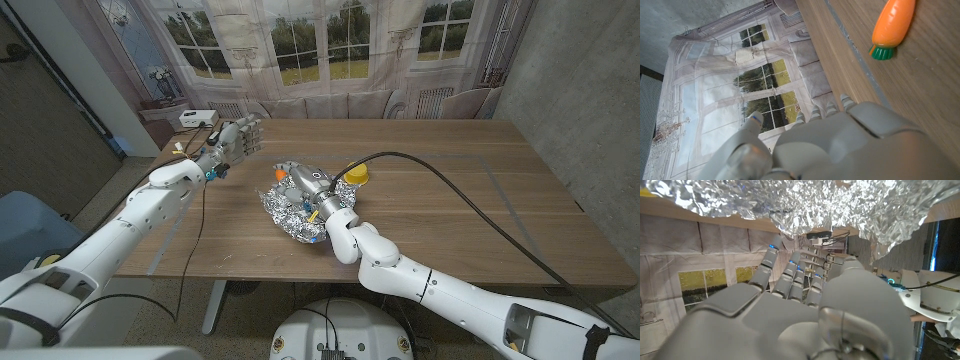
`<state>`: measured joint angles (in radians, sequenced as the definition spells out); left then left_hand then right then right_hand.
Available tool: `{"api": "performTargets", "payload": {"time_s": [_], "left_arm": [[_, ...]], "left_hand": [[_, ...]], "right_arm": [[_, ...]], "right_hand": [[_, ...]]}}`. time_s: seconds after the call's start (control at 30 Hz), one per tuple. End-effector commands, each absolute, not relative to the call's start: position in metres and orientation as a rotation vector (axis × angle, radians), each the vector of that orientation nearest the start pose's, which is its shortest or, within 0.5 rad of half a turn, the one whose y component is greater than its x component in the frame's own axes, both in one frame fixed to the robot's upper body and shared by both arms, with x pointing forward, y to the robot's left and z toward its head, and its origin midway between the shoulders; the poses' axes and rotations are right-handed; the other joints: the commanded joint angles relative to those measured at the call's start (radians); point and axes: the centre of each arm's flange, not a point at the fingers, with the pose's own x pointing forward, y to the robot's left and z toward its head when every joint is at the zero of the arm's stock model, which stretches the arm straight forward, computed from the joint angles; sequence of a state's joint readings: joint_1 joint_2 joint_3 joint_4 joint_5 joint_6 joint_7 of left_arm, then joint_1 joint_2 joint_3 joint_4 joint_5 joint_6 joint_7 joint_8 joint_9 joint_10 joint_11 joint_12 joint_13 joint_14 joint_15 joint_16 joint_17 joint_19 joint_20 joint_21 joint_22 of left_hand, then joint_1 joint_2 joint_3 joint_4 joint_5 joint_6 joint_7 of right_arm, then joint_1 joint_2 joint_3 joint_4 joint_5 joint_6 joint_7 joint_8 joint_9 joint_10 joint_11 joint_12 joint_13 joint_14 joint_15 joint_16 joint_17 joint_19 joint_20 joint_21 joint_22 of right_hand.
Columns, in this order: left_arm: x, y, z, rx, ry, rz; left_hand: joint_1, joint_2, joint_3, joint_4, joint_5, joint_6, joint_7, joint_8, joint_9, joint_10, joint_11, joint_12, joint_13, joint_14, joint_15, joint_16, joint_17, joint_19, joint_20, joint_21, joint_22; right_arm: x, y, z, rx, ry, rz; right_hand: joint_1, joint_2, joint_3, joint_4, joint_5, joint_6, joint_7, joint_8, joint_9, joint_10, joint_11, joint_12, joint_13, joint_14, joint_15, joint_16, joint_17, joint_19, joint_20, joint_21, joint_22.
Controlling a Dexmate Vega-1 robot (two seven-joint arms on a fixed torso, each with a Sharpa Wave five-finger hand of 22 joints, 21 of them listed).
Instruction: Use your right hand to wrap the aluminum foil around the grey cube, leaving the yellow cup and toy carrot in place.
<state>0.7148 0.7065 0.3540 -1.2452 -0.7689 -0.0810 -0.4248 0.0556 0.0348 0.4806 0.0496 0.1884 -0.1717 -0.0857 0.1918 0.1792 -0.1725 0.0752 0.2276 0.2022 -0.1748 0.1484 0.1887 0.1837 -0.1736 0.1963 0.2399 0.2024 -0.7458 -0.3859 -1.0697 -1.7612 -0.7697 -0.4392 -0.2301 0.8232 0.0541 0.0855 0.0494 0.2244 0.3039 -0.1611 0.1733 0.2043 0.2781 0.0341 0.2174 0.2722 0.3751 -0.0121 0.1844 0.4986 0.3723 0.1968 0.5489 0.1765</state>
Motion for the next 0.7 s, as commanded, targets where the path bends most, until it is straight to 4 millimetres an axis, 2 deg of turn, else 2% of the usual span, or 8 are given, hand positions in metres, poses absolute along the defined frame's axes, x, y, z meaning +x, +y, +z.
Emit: {"api": "performTargets", "payload": {"time_s": [0.03, 0.17, 0.33, 0.47, 0.6, 0.7], "left_arm": [[0.655, 0.349, 0.026, 0.112, -0.444, -0.473], [0.655, 0.347, 0.026, 0.115, -0.44, -0.477], [0.653, 0.342, 0.027, 0.119, -0.439, -0.481], [0.652, 0.339, 0.027, 0.122, -0.436, -0.484], [0.651, 0.336, 0.027, 0.12, -0.433, -0.49], [0.651, 0.334, 0.027, 0.122, -0.429, -0.492]], "left_hand": [[-0.008, -0.002, -0.005, 0.004, 0.006, -0.103, -0.004, -0.005, 0.001, -0.1, 0.002, -0.004, 0.005, -0.068, 0.002, 0.003, 0.003, -0.011, 0.006, 0.001, 0.005], [-0.008, -0.002, -0.005, 0.004, 0.006, -0.102, -0.004, -0.005, 0.001, -0.101, 0.001, -0.005, 0.005, -0.069, 0.002, 0.003, 0.003, -0.011, 0.008, 0.001, 0.005], [-0.009, 0.0, -0.006, 0.005, 0.006, -0.102, -0.005, -0.005, 0.001, -0.101, 0.004, -0.004, 0.005, -0.07, 0.002, 0.002, 0.004, -0.009, 0.006, 0.002, 0.005], [-0.01, 0.0, -0.007, 0.006, 0.007, -0.102, -0.004, -0.005, 0.001, -0.101, 0.003, -0.005, 0.005, -0.071, 0.002, 0.002, 0.004, -0.011, 0.006, 0.001, 0.005], [-0.011, 0.001, -0.007, 0.006, 0.007, -0.102, -0.004, -0.005, 0.001, -0.101, 0.003, -0.005, 0.005, -0.072, 0.003, 0.002, 0.004, -0.012, 0.007, 0.0, 0.005], [-0.011, 0.002, -0.007, 0.007, 0.007, -0.102, -0.004, -0.004, 0.001, -0.102, 0.003, -0.005, 0.005, -0.071, 0.004, 0.002, 0.004, -0.012, 0.007, 0.001, 0.005]], "right_arm": [[0.523, 0.021, -0.083, -1.443, -0.708, 0.181], [0.52, 0.015, -0.084, -1.45, -0.684, 0.19], [0.513, 0.01, -0.085, -1.509, -0.639, 0.19], [0.511, 0.01, -0.086, -1.525, -0.608, 0.213], [0.512, 0.014, -0.09, -1.57, -0.584, 0.249], [0.515, 0.015, -0.093, -1.591, -0.566, 0.278]], "right_hand": [[-0.034, -0.02, -0.016, -0.005, -0.005, -0.058, -0.011, 0.002, 0.002, -0.044, -0.004, -0.016, 0.003, -0.042, 0.011, 0.0, -0.011, -0.024, 0.01, -0.022, 0.002], [-0.057, -0.022, -0.025, 0.002, 0.0, -0.066, -0.043, 0.01, 0.001, -0.063, -0.006, -0.019, 0.003, -0.07, 0.019, 0.003, -0.017, -0.037, 0.016, -0.037, 0.002], [-0.056, -0.022, -0.025, -0.004, 0.004, -0.084, -0.053, 0.01, 0.001, -0.094, -0.016, -0.026, 0.003, -0.11, 0.028, -0.002, -0.024, -0.056, 0.018, -0.053, 0.001], [-0.057, -0.022, -0.026, -0.009, 0.008, -0.118, -0.057, 0.004, 0.0, -0.124, -0.02, -0.031, 0.002, -0.135, 0.024, -0.001, -0.031, -0.067, 0.018, -0.066, 0.001], [-0.05, -0.023, -0.025, -0.02, 0.015, -0.172, -0.058, 0.001, -0.001, -0.175, -0.027, -0.036, 0.001, -0.176, 0.033, -0.001, -0.043, -0.079, 0.018, -0.085, 0.001], [-0.026, -0.025, -0.019, -0.042, 0.023, -0.207, -0.059, 0.003, -0.003, -0.215, -0.037, -0.036, -0.001, -0.202, 0.034, 0.002, -0.056, -0.088, 0.018, -0.101, 0.001]]}}
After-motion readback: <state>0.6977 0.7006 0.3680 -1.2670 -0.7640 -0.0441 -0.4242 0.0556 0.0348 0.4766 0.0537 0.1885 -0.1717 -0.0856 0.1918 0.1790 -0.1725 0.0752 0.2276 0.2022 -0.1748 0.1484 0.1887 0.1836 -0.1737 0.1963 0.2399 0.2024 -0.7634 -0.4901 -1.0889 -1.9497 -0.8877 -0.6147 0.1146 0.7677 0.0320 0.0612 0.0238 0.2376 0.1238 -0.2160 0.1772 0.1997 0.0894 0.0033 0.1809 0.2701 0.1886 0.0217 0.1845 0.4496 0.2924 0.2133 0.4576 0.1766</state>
